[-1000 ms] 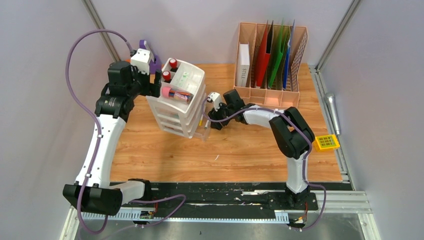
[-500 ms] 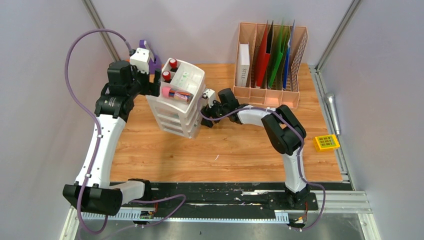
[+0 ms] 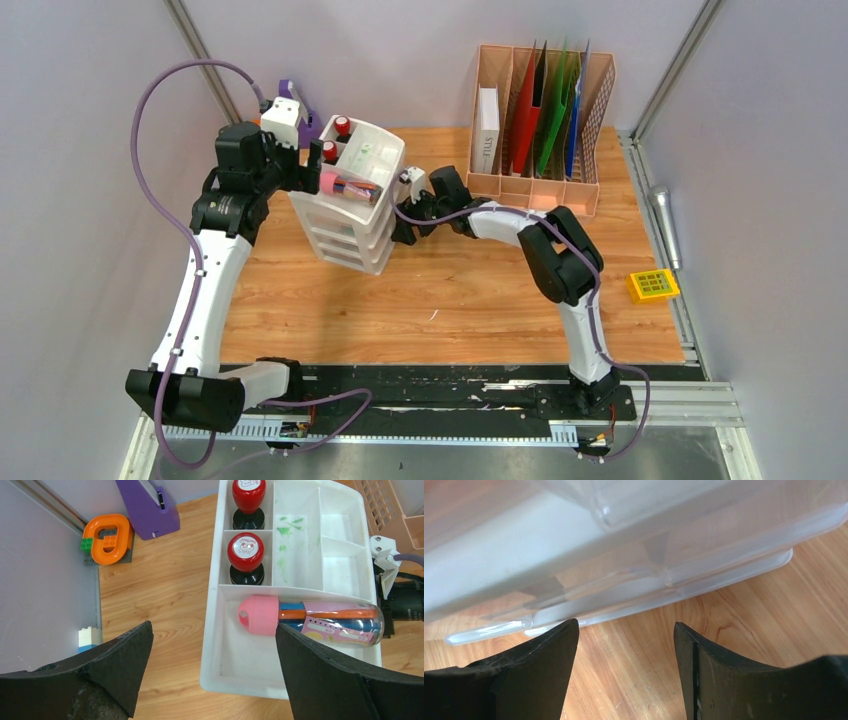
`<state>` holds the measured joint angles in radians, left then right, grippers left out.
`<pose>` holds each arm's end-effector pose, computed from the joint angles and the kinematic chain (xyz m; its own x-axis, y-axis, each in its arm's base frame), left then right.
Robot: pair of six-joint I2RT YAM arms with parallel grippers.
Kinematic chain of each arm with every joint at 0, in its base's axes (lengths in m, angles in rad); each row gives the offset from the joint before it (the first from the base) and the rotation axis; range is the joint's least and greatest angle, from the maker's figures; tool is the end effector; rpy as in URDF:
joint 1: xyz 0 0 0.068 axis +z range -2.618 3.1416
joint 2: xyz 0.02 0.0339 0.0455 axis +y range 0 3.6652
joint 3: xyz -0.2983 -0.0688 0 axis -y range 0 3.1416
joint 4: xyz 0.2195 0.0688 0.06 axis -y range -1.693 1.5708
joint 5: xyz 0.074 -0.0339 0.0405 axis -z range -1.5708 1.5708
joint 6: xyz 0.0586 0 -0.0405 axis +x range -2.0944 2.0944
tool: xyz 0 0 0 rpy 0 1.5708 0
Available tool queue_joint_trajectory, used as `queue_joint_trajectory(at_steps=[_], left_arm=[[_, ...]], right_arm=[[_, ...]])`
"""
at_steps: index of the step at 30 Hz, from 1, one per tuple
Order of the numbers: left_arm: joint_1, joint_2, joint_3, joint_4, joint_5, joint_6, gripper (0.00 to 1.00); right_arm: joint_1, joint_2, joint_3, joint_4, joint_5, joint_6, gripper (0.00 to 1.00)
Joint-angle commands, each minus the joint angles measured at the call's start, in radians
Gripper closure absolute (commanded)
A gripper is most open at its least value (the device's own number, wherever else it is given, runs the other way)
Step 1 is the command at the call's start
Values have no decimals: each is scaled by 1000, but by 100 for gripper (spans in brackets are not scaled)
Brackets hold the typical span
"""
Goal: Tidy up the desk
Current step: Close the drawer in the storage box, then move the storage box to the center of the board.
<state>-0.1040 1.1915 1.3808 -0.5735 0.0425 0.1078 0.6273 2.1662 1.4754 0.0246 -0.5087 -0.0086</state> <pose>0.2352 -0.0271 0.4411 -0.3553 0.1452 -0.9234 0.1822 0.9797 0.0839 0.3825 0.3125 0.1895 -0.4933 -0.3669 -0.7887 -0.8269 0.4792 0.2942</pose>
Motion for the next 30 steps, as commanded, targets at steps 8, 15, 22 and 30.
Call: queue_joint_trajectory(at_steps=[8, 15, 22, 30], left_arm=[[4, 13, 7, -28, -39, 47, 0], [5, 93, 21, -55, -81, 90, 6], [16, 164, 57, -48, -79, 97, 22], [29, 213, 66, -30, -83, 94, 38]], right_arm=[[-17, -275, -165, -120, 34, -152, 28], [-18, -428, -240, -230, 101, -230, 27], [-18, -539, -302, -300, 139, -258, 27], [-18, -613, -357, -333, 182, -269, 27]])
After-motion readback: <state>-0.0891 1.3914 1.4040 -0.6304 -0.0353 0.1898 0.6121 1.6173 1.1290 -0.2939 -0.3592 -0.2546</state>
